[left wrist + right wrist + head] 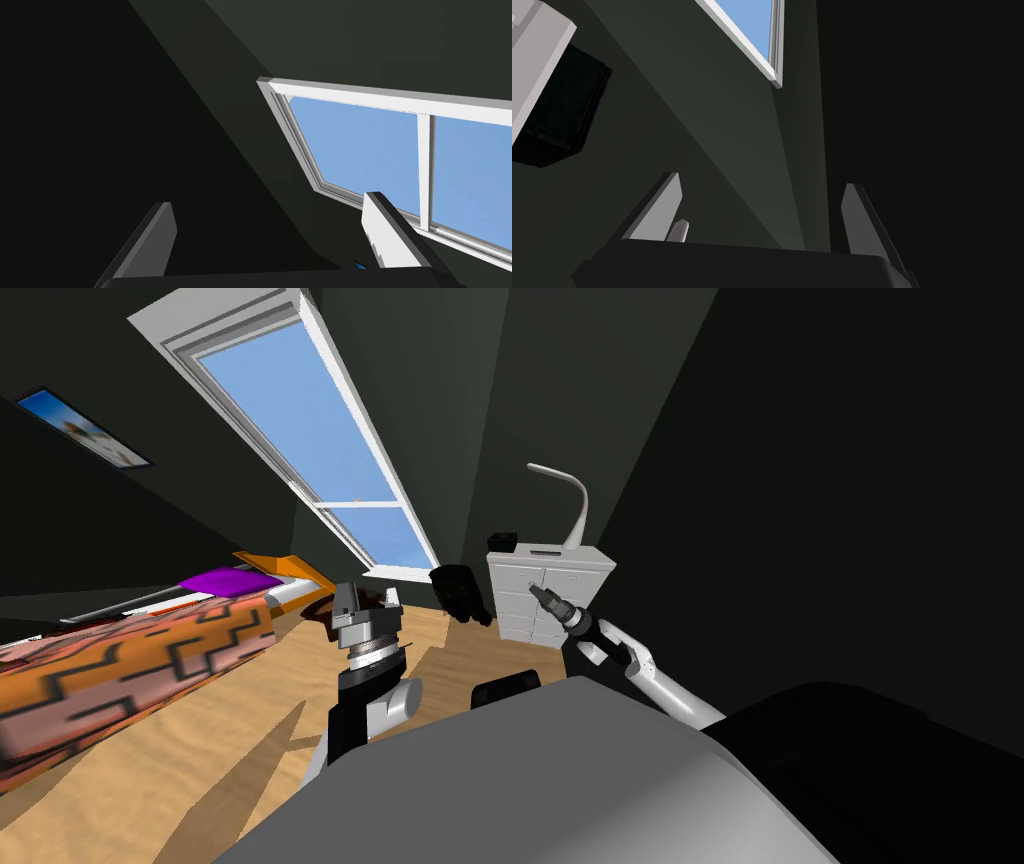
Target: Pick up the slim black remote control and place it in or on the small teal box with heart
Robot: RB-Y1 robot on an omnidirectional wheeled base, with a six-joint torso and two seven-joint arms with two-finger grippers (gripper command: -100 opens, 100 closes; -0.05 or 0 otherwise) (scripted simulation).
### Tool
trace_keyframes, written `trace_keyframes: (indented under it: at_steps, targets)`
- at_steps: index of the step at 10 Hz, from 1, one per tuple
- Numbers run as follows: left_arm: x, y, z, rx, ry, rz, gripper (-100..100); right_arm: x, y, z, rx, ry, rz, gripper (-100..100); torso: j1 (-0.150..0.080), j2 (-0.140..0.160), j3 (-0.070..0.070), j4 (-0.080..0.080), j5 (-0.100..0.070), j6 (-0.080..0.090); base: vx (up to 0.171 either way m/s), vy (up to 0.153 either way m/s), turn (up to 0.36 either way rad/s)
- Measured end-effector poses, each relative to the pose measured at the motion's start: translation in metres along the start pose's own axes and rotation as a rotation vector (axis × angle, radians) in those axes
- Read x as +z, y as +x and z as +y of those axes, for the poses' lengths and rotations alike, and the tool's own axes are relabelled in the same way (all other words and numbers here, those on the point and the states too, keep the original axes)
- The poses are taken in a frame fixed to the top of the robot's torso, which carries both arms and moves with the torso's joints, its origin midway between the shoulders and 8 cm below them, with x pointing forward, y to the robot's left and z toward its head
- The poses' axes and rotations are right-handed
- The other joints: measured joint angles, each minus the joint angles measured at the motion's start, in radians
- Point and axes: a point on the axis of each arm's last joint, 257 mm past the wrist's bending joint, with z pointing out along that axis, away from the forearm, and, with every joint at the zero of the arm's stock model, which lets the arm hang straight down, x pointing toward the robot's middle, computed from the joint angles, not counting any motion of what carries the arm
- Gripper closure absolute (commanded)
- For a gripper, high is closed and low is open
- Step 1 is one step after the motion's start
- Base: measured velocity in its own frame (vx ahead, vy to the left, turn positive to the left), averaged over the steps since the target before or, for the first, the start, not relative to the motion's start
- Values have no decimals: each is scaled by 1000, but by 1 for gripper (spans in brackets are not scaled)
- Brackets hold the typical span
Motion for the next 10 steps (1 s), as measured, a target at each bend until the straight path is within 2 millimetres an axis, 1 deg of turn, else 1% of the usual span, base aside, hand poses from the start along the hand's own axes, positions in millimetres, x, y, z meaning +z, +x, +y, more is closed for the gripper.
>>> trace_keyframes:
  at_steps: [4,9,10]
  targets:
    - [0,0,0,0,0,0,0,-7,21,-2,-32,-31,146,-100,0,0,0,0,0,0,-56,32,48]
    - [0,0,0,0,0,0,0,-23,40,-7,-66,-49,308,-100,-1,-2,-1,0,0,0,-30,27,54]
    - [0,0,0,0,0,0,0,-27,44,-12,-75,-54,349,-100,-1,-2,-1,0,0,0,-34,24,67]
